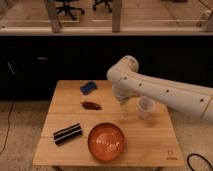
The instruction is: Drag the pepper across the table
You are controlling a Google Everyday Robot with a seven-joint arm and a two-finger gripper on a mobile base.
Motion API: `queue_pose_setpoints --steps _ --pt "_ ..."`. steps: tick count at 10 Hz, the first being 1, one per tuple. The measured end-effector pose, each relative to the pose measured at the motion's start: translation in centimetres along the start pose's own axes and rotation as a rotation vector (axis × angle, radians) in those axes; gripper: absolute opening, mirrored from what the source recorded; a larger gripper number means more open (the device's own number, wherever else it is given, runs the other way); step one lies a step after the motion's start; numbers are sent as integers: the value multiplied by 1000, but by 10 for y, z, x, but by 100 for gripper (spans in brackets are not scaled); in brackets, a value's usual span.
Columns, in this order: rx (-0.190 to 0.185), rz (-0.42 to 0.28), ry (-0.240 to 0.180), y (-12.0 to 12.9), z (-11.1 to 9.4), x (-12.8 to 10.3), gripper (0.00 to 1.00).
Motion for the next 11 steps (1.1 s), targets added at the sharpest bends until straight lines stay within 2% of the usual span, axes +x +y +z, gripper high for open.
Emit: queue_pose_setpoints --steps 4,11 --pt "9 -62 -17 -16 9 -20 80" --pt "24 -122 -54 -41 23 -31 80"
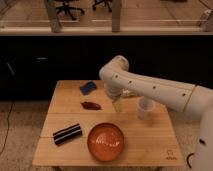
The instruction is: Drag the pepper across the table
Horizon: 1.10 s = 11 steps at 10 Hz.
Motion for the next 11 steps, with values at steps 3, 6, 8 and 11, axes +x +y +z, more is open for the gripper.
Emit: queue_pose_setpoints --steps 3,6,8,11 --pt "6 -17 -17 -9 7 -3 80" --pt "12 -28 -38 -20 16 -5 80" --pt "15 -32 -48 -25 21 -7 80" --pt "16 -39 -74 -34 33 -9 80"
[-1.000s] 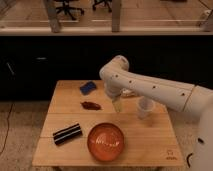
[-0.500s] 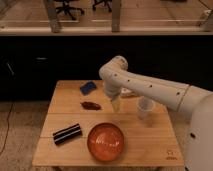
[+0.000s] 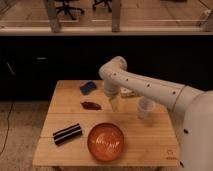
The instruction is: Drag the pepper across the table
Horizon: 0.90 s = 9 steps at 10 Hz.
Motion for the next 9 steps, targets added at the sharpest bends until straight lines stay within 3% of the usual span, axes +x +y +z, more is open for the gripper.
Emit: queue_pose_setpoints --steps 9 --pt "-10 -16 -48 -21 26 -7 80"
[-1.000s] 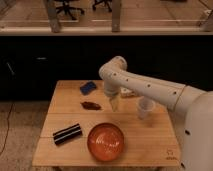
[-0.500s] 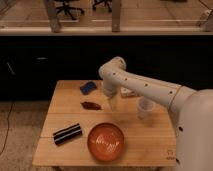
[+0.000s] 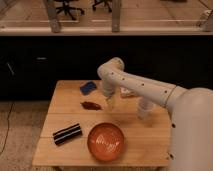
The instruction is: Drag the pepper across the table
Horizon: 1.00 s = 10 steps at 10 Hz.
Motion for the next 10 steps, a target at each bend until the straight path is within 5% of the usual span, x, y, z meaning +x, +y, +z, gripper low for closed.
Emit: queue_pose_setpoints --steps 10 --pt "-35 -69 -15 -18 37 -13 80"
